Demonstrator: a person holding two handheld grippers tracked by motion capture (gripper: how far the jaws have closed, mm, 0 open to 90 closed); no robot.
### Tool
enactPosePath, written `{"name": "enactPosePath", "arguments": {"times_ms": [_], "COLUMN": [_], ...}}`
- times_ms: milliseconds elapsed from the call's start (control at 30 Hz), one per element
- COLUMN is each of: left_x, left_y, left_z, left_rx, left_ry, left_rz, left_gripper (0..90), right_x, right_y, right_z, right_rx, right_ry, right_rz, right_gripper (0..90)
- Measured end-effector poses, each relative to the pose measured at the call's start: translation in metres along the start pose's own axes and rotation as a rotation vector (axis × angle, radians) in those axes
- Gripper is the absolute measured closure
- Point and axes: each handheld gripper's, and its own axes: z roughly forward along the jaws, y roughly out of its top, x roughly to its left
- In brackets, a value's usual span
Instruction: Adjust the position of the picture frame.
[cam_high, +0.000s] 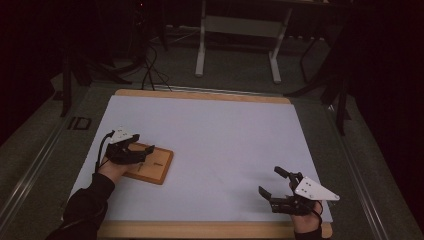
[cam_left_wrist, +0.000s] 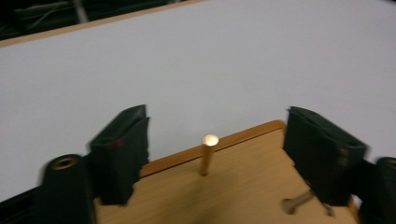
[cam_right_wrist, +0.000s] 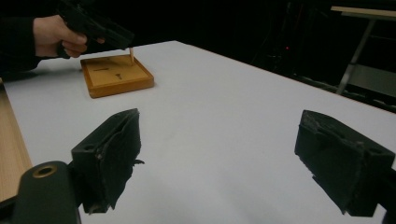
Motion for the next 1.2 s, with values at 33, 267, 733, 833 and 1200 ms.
{"name": "enactPosePath", "arguments": {"times_ms": [33,267,733,833,1200], "left_x": [0.001,0.003,0.002,0.002,0.0], "left_y": [-0.001,-0.007,-0.011,-0.01,-0.009], "left_z": [0.002,0.009,0.016,0.017,0.019], "left_rx": [0.012,0.068,0.116,0.127,0.15], "left_ry": [0.004,-0.006,-0.029,-0.017,0.009], "left_rz": [-0.011,-0.011,0.019,0.016,0.038], "left_gripper": [35.1,53.4,76.3,79.4,85.2], "right_x": [0.0,0.0,0.0,-0.001,-0.001], "right_y": [0.0,0.0,-0.001,-0.001,-0.001], "right_z": [0.0,0.0,0.001,0.001,0.001], "right_rx": [0.001,0.001,0.008,0.008,0.009], "right_ry": [0.002,0.008,0.013,0.013,0.017], "right_rz": [0.003,0.008,0.008,0.01,0.013], "right_gripper": [14.1,14.0,14.1,14.1,14.1]}}
